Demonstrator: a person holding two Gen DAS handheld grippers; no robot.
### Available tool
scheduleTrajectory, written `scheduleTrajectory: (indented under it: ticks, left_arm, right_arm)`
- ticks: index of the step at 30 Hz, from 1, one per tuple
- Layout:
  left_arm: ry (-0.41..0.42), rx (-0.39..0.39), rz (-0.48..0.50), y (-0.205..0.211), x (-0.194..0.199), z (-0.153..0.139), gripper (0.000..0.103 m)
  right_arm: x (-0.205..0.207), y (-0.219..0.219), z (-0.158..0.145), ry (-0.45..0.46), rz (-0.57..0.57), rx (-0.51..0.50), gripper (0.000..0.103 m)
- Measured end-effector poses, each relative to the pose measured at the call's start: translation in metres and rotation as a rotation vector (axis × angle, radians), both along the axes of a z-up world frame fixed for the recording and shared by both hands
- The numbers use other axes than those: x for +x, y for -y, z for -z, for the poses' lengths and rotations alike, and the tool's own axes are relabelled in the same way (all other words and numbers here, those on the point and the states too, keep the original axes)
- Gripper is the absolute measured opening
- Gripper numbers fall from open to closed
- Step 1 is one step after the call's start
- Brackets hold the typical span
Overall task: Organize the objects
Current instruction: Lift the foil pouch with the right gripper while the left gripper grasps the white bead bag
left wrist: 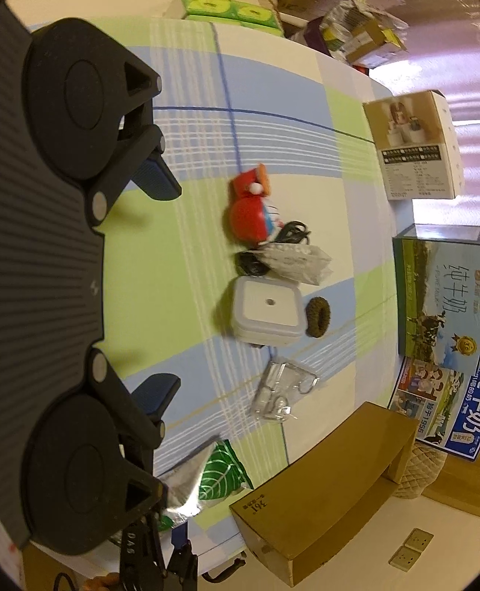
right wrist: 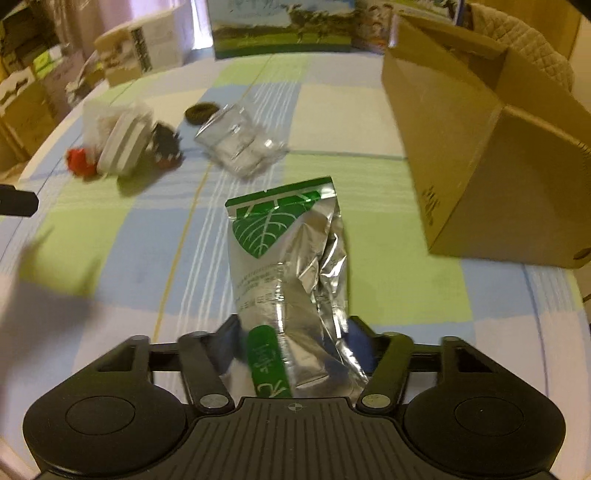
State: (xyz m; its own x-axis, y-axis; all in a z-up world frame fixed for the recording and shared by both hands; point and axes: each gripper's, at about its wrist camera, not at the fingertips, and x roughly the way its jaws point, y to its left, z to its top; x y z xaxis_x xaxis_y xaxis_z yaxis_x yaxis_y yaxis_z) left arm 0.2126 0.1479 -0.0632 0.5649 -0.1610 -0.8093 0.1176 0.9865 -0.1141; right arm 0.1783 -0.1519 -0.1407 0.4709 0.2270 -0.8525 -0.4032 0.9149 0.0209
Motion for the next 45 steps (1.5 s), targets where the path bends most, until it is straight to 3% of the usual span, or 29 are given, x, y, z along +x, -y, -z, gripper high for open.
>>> scheduleTrajectory:
  ticks: [12, 15, 23, 30, 37, 45]
  left_arm:
    - [0.109, 0.043, 0.082, 0.004, 0.071, -0.014, 0.08]
    - [0.097, 0.064, 0.106, 0.006, 0.088, -0.007, 0.067]
    - [0.042, 0.084, 0.103, 0.002, 0.112, 0.017, 0.051]
    - [0.01, 0.07, 0.093, 0.001, 0.12, 0.028, 0.016]
    - [0.042, 0.044, 0.044, -0.004, 0.107, 0.015, 0.015]
    - [0.084, -0.005, -0.029, -0.015, 0.07, -0.01, 0.014]
  right_arm:
    - [0.03, 0.006, -0.002, 0.012, 0.081, 0.034, 0.05]
    - [0.034, 0.009, -0.002, 0.007, 0.097, 0.051, 0.05]
    - [0.041, 0.011, 0.0, -0.002, 0.125, 0.071, 0.051]
    - [0.048, 0.011, 0.0, -0.003, 0.137, 0.072, 0.051]
    - [0.051, 0.012, -0.001, 0.002, 0.131, 0.07, 0.05]
    - [0.048, 0.011, -0.007, 0.016, 0.097, 0.076, 0.04]
